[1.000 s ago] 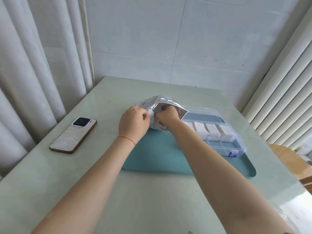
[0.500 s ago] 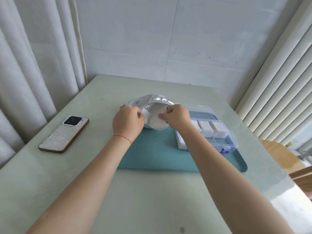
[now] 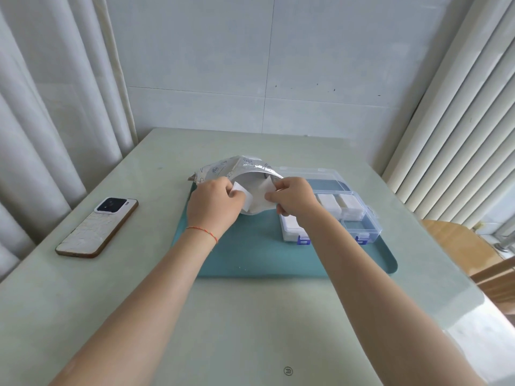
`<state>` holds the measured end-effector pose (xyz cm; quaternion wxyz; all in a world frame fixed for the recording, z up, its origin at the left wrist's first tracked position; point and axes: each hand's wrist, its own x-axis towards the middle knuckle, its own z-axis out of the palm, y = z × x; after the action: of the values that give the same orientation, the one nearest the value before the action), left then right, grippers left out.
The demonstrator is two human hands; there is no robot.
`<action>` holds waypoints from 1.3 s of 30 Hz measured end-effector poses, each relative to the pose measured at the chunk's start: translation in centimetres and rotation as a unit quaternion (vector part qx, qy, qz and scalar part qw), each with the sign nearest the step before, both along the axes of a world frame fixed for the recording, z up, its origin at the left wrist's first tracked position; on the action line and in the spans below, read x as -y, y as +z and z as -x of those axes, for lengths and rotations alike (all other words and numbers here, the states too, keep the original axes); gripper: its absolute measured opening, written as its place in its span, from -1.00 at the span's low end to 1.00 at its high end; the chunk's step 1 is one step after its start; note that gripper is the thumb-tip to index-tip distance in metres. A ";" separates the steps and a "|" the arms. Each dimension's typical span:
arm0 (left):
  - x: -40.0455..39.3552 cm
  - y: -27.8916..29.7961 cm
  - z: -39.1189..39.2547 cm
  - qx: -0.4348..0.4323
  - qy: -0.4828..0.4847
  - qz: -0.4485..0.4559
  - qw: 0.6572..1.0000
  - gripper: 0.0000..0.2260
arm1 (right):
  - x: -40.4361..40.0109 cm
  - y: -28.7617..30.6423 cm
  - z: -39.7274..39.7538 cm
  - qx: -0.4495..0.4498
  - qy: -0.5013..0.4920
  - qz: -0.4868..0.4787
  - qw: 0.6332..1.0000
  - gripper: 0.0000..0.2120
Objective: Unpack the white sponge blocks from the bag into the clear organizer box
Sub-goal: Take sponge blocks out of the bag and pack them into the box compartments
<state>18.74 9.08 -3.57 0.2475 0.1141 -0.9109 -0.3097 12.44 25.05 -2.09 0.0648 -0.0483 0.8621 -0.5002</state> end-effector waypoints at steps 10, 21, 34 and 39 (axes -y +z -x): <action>0.3 -0.2 -0.2 0.012 0.001 -0.093 0.996 -0.90 | -1.7 -0.1 1.1 0.062 0.035 0.122 0.990 -0.90; -0.4 -0.2 -0.4 0.066 -0.054 -0.069 0.994 -0.87 | -0.4 -0.1 1.2 0.024 -0.010 -0.018 1.000 -0.80; -0.1 -0.6 -0.1 0.125 -0.111 -0.049 0.985 -0.84 | -0.2 -0.5 1.7 0.075 -0.007 0.175 0.982 -0.86; -0.9 -0.4 -0.3 0.156 -0.156 -0.059 0.974 -0.77 | 1.1 -0.2 1.8 0.052 -0.036 0.177 0.982 -0.91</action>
<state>19.01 9.96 -3.94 0.0439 0.0322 -0.9250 -0.3759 10.69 23.94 -2.26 0.0819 -0.0019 0.7568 -0.6485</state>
